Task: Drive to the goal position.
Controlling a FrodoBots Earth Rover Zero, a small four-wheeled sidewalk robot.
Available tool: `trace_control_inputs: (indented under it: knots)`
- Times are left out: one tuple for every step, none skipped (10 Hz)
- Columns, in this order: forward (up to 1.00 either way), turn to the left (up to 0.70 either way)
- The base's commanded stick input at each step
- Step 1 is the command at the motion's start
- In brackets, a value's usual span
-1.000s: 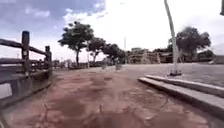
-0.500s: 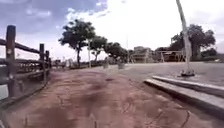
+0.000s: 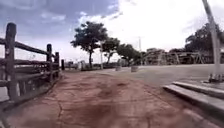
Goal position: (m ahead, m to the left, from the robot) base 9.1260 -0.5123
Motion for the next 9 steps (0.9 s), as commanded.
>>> trace_control_inputs:
  knots:
    - [1.00,0.00]
    - [1.00,0.00]
    - [1.00,0.00]
    - [1.00,0.00]
    - [1.00,0.00]
    - [1.00,0.00]
    - [1.00,0.00]
    - [1.00,0.00]
    - [1.00,0.00]
